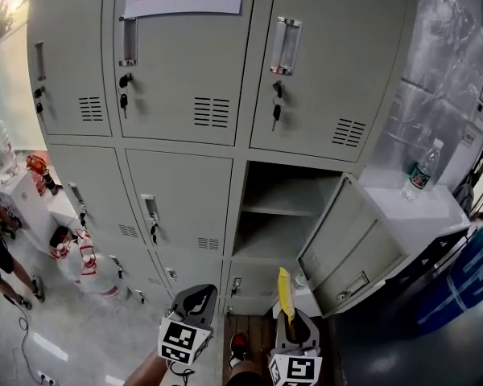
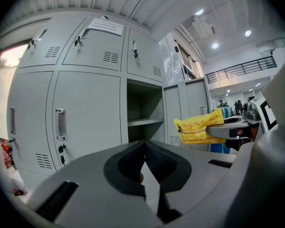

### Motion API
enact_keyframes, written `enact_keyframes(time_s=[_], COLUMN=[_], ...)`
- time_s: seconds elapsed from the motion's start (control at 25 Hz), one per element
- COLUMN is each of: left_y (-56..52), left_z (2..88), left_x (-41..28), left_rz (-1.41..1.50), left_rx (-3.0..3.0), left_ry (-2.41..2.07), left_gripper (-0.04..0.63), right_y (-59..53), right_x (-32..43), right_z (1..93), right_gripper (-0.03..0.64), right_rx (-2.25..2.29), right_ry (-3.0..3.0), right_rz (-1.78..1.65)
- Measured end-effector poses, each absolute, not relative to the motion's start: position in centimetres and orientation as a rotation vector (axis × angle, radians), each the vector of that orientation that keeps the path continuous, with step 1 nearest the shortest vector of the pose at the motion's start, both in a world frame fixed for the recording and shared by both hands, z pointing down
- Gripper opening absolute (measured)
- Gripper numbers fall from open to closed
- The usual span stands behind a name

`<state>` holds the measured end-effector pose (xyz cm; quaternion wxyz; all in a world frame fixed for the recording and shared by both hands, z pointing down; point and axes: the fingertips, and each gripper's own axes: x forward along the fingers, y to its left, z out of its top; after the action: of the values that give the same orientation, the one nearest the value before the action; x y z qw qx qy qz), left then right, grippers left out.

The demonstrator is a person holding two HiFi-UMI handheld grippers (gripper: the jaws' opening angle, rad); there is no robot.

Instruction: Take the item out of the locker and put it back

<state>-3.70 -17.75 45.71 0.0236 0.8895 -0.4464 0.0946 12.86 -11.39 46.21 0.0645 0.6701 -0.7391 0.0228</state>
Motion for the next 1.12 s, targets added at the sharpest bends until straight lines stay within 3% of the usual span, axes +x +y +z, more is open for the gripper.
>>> enact_keyframes(time_s=[0.48, 0.76, 1.12], left_y=[-22.1, -24.8, -28.5], left_z=[47.5, 49.1, 50.8], left_x=[-2.8, -2.1, -0.5], left_rz=[0.313, 0.326, 0.342], left_rx=[2.709, 2.673, 2.640], left_ry=[-1.416, -1.438, -1.458], left_gripper=[0.021, 0.021, 0.021], right_y=[-18.7, -23.9, -30.5], right_x=[12.5, 13.2, 15.5], right_z=[47.1, 48.2, 54.5], right_gripper=[0.083, 0.083, 0.084], right_rx=[1.802, 1.620, 1.472], right_ry=[-2.123, -1.814, -1.645], right_rz=[-0.249, -0.619, -0.670])
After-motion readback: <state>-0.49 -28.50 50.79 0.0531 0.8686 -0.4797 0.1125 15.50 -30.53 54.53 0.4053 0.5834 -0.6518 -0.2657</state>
